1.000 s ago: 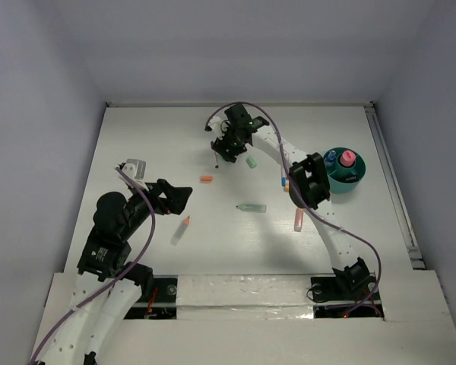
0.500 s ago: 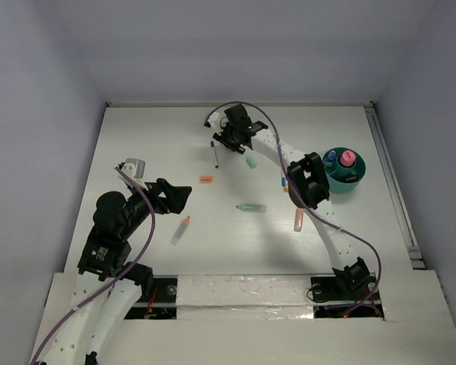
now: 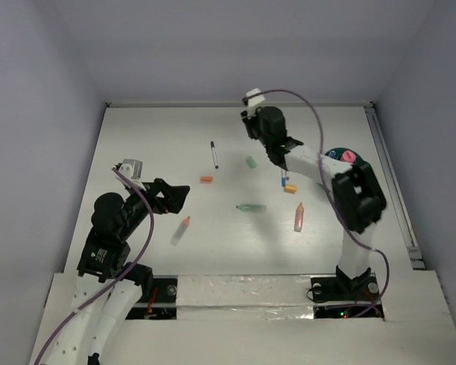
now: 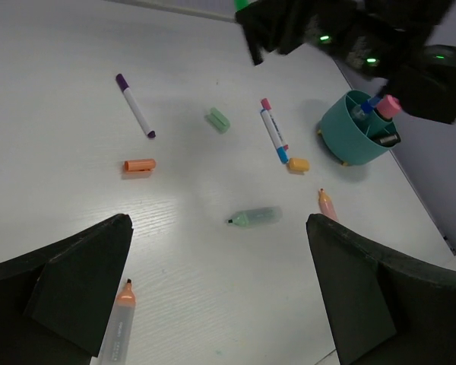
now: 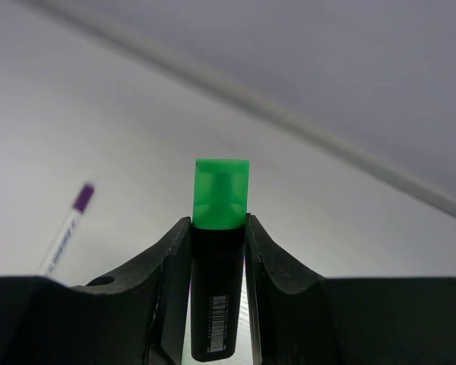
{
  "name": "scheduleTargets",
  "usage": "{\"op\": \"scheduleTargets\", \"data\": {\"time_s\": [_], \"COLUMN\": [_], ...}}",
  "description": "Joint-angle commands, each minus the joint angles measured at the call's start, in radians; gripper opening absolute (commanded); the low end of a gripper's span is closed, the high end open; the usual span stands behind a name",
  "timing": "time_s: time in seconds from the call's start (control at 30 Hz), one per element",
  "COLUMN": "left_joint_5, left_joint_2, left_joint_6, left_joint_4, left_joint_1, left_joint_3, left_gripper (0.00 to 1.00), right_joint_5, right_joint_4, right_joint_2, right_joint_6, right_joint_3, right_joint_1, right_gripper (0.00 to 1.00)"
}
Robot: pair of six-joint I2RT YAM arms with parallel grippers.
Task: Sort the stationery into containers
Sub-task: Pick up the pen from the center of the board, then place the pen in the storage box.
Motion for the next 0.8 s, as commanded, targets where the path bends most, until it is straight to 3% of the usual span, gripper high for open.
{"op": "scheduleTargets", "data": {"time_s": [0.0,0.17,0.2,0.37,0.5,0.77], "left_joint_5": [0.018,0.015,0.016,0.012,0.010,0.007], "left_joint_2": [-0.031,-0.056,-0.059,-0.078,-0.093,-0.110], "left_joint_6": [0.009,0.010,0.010,0.012,0.010,0.010], "left_joint_4": [0.057,0.059,0.057,0.057,0.056,0.053], "left_joint_1": [0.008,-0.029,-0.043,-0.075,-0.084,-0.103], "left_joint_3": [-0.005,-0.005,-0.005,-0.005,-0.005,-0.005], "left_gripper": [0.98,0.99,0.99,0.99,0.99,0.99], "right_joint_5": [0.317,0.618,0.656,0.755,0.796,0.681], "right_joint_4": [0.416,0.615,0.612,0.468,0.477,0.436], "right_joint_2": [-0.334,-0.650,-0.703,-0.982,-1.030,-0.976], "right_joint_6": [0.102,0.176,0.210,0.455,0.451,0.579], "right_joint_3": [-0.216,-0.602,-0.708,-0.925,-1.003,-1.019], "right_joint_1": [-0.013,-0.074,-0.092,-0.264,-0.327,-0.474], "right_gripper": [0.00,0.00,0.00,0.00,0.00,0.00]}}
